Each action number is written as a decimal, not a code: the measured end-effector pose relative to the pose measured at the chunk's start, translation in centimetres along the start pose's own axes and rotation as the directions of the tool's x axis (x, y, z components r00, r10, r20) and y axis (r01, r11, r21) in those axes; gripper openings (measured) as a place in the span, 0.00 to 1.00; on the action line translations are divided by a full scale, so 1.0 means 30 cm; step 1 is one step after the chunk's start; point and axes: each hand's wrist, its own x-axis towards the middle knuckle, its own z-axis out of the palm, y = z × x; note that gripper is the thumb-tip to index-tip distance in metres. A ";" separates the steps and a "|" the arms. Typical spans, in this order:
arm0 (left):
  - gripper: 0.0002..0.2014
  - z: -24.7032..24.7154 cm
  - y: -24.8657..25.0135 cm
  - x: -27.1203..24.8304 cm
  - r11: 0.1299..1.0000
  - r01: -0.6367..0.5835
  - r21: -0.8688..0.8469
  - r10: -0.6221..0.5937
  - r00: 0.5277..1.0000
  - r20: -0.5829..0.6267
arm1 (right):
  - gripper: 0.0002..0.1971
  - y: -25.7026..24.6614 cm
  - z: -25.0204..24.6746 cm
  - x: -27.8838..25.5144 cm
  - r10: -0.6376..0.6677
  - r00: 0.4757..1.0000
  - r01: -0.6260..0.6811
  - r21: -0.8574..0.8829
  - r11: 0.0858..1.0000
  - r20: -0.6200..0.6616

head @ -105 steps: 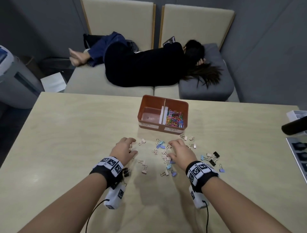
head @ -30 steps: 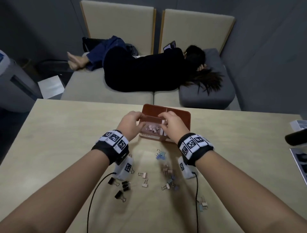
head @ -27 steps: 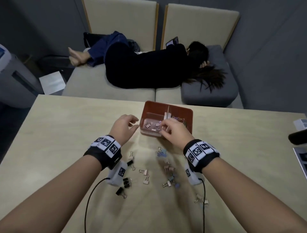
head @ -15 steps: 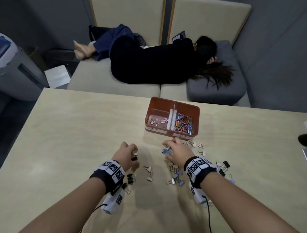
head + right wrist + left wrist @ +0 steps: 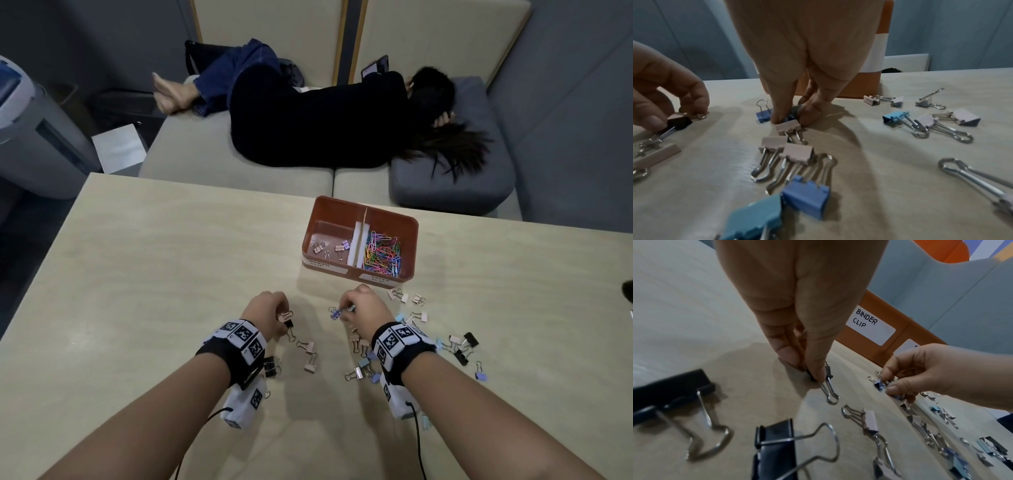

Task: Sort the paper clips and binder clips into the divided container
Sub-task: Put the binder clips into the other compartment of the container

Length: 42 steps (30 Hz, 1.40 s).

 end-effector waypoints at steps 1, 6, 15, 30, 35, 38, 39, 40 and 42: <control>0.17 0.000 -0.001 0.001 1.000 0.000 -0.005 0.000 1.000 0.000 | 0.03 0.001 -0.001 -0.001 0.012 1.000 -0.012 0.004 1.000 -0.001; 0.15 -0.006 0.006 0.003 0.998 0.037 0.047 -0.039 0.999 0.030 | 0.04 0.007 -0.013 -0.002 0.037 0.998 -0.037 -0.009 0.999 0.041; 0.12 -0.030 0.031 0.003 0.986 0.043 0.162 -0.064 0.990 0.125 | 0.09 0.018 -0.015 -0.020 0.040 0.999 -0.040 0.035 0.999 0.003; 0.17 -0.010 0.039 -0.024 0.997 -0.016 0.079 0.005 0.991 0.135 | 0.11 0.004 -0.035 -0.001 0.075 0.994 -0.063 -0.135 0.989 0.085; 0.16 -0.013 0.045 -0.010 0.991 -0.006 0.136 -0.014 0.989 0.148 | 0.08 0.006 -0.036 -0.014 0.102 0.989 -0.089 -0.118 0.989 0.111; 0.15 -0.009 0.042 -0.003 0.989 0.001 0.148 -0.022 0.990 0.142 | 0.08 -0.004 -0.040 -0.018 0.083 0.991 -0.066 -0.152 0.986 0.106; 0.15 -0.008 0.041 -0.003 0.989 0.003 0.150 -0.023 0.991 0.131 | 0.09 -0.014 -0.046 -0.015 0.097 0.990 -0.080 -0.162 0.984 0.101; 0.15 -0.006 0.039 -0.003 0.988 0.004 0.152 -0.022 0.993 0.117 | 0.11 -0.016 -0.053 -0.014 0.121 0.987 -0.101 -0.178 0.979 0.107; 0.15 -0.004 0.033 -0.003 0.990 -0.003 0.140 -0.010 0.996 0.094 | 0.15 0.037 -0.046 -0.027 0.090 0.972 -0.044 -0.209 0.977 0.219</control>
